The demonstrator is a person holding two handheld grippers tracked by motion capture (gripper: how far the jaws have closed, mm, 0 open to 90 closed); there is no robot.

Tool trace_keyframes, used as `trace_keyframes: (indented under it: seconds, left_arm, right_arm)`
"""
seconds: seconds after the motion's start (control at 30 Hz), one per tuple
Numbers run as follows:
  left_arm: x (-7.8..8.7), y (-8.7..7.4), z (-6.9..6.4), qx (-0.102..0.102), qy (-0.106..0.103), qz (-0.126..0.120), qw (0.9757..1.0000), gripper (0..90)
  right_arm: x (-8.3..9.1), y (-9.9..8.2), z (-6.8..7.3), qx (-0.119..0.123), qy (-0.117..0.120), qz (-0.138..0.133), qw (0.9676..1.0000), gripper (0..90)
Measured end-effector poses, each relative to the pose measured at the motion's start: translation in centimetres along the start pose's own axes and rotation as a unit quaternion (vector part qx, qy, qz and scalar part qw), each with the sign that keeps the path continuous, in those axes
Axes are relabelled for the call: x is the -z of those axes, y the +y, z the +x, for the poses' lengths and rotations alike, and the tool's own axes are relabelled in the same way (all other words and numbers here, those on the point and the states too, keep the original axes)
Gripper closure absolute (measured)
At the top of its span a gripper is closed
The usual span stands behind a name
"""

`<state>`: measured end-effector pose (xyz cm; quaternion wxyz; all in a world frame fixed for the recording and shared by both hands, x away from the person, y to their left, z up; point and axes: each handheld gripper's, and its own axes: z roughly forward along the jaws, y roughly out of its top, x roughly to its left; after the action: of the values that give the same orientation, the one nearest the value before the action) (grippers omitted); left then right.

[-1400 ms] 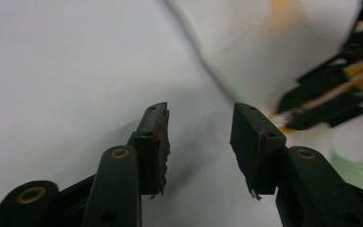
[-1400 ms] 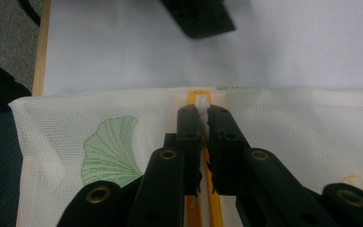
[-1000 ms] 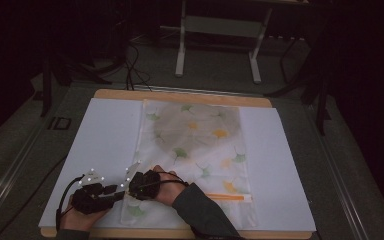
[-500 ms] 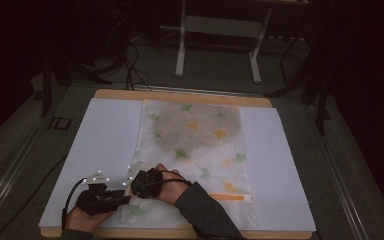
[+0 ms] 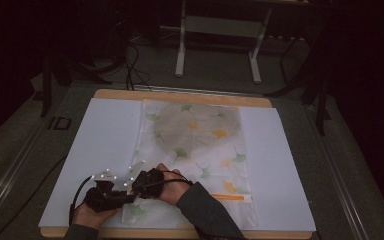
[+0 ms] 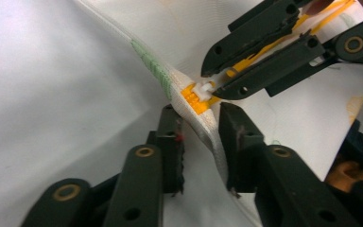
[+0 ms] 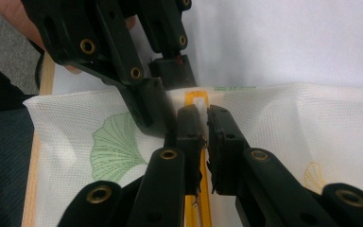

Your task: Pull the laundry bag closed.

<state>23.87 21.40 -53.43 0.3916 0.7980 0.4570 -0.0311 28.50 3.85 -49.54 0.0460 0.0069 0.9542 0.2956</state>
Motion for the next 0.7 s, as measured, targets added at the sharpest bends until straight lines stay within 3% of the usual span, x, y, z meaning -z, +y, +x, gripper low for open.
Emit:
trace_keyframes:
  seconds: [0.2,0.5,0.7]
  left_arm:
    - [-0.19,-0.04,0.04,0.004,-0.007,0.007,0.9999,82.1]
    - [-0.54,0.08,0.14,0.008,-0.018,0.013,0.9997,76.9]
    - [-0.68,0.13,0.1,0.008,-0.021,0.019,0.9996,84.8]
  right_arm:
    - [-0.16,-0.43,-0.1,-0.002,0.004,-0.001,1.0,84.6]
    - [0.23,-0.06,0.22,0.008,0.002,-0.006,0.9999,84.7]
    - [0.24,-0.09,0.23,0.008,0.002,-0.005,1.0,84.7]
